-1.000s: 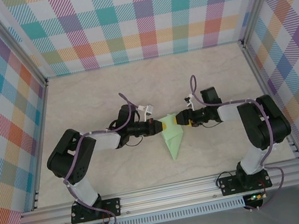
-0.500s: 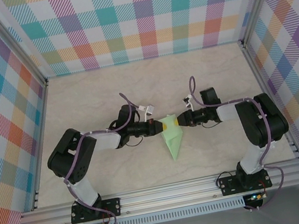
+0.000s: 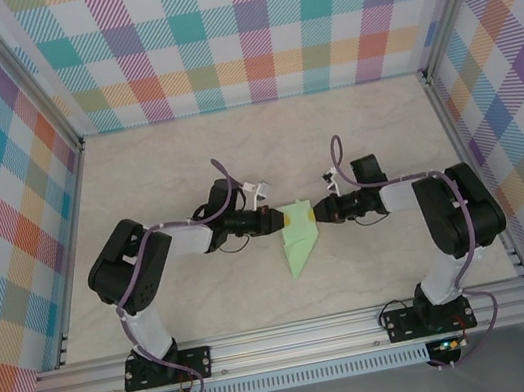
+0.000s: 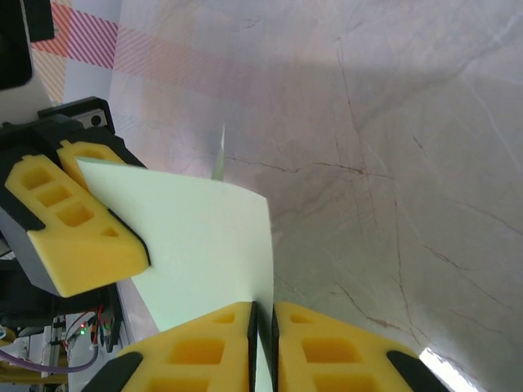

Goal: Fold a paper plane with a square sheet of paper (fold left side to right side)
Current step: Place the paper at the center of the table.

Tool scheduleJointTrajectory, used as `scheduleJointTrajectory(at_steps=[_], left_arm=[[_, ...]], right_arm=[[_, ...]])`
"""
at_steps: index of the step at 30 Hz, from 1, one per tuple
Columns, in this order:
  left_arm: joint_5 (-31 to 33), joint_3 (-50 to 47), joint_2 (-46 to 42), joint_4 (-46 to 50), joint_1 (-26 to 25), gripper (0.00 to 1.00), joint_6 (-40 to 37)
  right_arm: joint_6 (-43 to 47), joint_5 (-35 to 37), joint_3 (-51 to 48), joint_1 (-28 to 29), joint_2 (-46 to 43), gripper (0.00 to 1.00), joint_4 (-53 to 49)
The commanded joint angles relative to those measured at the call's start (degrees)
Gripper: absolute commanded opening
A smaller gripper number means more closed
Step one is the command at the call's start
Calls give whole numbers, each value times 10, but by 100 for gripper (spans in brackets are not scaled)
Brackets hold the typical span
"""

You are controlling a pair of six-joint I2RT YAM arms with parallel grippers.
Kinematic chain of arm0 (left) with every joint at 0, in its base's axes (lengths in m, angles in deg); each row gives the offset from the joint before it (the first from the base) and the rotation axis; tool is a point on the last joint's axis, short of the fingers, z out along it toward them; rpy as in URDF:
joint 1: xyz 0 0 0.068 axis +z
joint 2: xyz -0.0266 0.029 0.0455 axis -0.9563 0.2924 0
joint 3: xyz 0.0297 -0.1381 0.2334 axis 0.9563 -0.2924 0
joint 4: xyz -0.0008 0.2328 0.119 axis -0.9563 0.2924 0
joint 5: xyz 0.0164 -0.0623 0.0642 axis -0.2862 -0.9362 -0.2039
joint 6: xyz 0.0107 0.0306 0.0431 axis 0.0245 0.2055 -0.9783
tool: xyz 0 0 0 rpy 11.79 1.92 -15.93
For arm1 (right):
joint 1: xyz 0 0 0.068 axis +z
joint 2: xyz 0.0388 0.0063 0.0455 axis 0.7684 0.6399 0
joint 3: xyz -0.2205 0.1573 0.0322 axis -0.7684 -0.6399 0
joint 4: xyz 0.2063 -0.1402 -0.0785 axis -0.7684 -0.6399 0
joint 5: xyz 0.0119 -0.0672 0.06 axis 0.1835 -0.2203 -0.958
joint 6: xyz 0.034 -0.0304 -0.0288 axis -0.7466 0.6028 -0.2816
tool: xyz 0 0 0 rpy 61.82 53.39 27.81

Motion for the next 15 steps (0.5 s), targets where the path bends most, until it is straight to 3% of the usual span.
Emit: scheduleJointTrajectory(at_steps=[1,8,12,15], left_arm=[[-12,22,10,18,6,5,-25],[-9,32,19,25,6,7,-28],[21,40,1,78,8,32,-58],[56,40,-33,119,13,46,-81]], right_arm=[[13,-21,3,3,-4,7,-9],[9,-16,0,2,-11,0,-8],[5,10,9,2,-26,0,-52],[-1,35,18,3,-40,0,-96]])
